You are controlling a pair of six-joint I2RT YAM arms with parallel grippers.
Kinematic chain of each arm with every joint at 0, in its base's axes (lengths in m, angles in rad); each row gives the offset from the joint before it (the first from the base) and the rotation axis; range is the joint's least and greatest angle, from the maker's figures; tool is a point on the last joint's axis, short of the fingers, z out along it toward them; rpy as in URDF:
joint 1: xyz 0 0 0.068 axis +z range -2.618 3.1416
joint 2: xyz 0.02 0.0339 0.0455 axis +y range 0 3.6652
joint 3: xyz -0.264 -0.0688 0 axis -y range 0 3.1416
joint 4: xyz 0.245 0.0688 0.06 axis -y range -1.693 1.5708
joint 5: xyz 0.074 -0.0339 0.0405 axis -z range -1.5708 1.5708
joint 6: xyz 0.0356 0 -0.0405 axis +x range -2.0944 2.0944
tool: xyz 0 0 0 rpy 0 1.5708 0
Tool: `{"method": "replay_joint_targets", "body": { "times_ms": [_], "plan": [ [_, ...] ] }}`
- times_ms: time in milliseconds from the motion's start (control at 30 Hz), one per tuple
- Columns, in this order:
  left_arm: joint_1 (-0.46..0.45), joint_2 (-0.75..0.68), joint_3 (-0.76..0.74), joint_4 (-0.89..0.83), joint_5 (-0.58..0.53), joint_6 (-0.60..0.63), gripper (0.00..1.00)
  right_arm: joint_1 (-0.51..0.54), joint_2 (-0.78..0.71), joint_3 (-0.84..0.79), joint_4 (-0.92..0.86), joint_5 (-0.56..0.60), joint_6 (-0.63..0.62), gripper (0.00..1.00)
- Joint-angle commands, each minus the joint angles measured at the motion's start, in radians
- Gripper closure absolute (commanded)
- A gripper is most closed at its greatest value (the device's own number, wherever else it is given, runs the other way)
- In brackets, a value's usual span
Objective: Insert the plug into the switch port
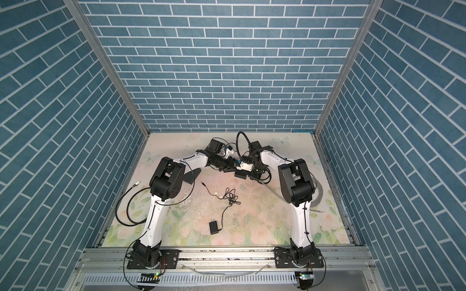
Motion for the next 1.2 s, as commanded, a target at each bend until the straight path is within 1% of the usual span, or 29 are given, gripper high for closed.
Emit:
{"method": "replay_joint_targets", "body": {
  "times_ms": [0, 67, 133, 200, 300, 367, 467, 600, 767, 800, 967, 1033, 1100, 1167],
  "plan": [
    [-0.002, -0.013, -0.045, -0.005, 0.026, -0.033, 0.51, 0.007, 0.010, -0.031, 0.086, -0.050, 0.011, 0.90],
    [-0.004, -0.012, -0.059, 0.023, 0.048, -0.058, 0.52, 0.005, 0.010, -0.007, 0.085, -0.078, 0.036, 0.89],
    [-0.004, -0.020, -0.108, 0.107, 0.074, -0.114, 0.52, 0.004, 0.007, 0.006, 0.080, -0.130, 0.041, 0.88],
    [-0.004, -0.028, -0.152, 0.194, 0.096, -0.167, 0.52, 0.007, 0.009, 0.014, 0.071, -0.139, 0.034, 0.88],
    [-0.007, -0.033, -0.185, 0.250, 0.114, -0.198, 0.54, 0.003, 0.040, 0.067, 0.014, -0.158, 0.039, 0.88],
    [-0.008, -0.033, -0.190, 0.256, 0.119, -0.201, 0.55, -0.001, 0.055, 0.108, -0.031, -0.192, 0.042, 0.89],
    [-0.008, -0.041, -0.196, 0.256, 0.111, -0.202, 0.56, -0.017, 0.067, 0.163, -0.095, -0.291, 0.049, 0.89],
    [-0.008, -0.065, -0.215, 0.270, 0.086, -0.216, 0.58, -0.036, 0.076, 0.196, -0.119, -0.377, 0.104, 0.90],
    [-0.009, -0.091, -0.279, 0.354, 0.083, -0.280, 0.60, -0.042, 0.086, 0.214, -0.103, -0.378, 0.203, 0.91],
    [-0.009, -0.097, -0.288, 0.351, 0.077, -0.278, 0.60, -0.044, 0.116, 0.219, -0.110, -0.383, 0.213, 0.90],
    [-0.010, -0.117, -0.297, 0.331, 0.051, -0.259, 0.62, -0.044, 0.163, 0.271, -0.188, -0.377, 0.259, 0.90],
    [-0.010, -0.137, -0.302, 0.309, 0.017, -0.242, 0.64, -0.045, 0.165, 0.268, -0.192, -0.375, 0.274, 0.91],
    [-0.012, -0.157, -0.310, 0.301, -0.005, -0.238, 0.64, -0.053, 0.149, 0.244, -0.156, -0.387, 0.315, 0.91],
    [-0.013, -0.157, -0.317, 0.311, -0.002, -0.252, 0.64, -0.061, 0.138, 0.227, -0.118, -0.408, 0.363, 0.91]
  ]
}}
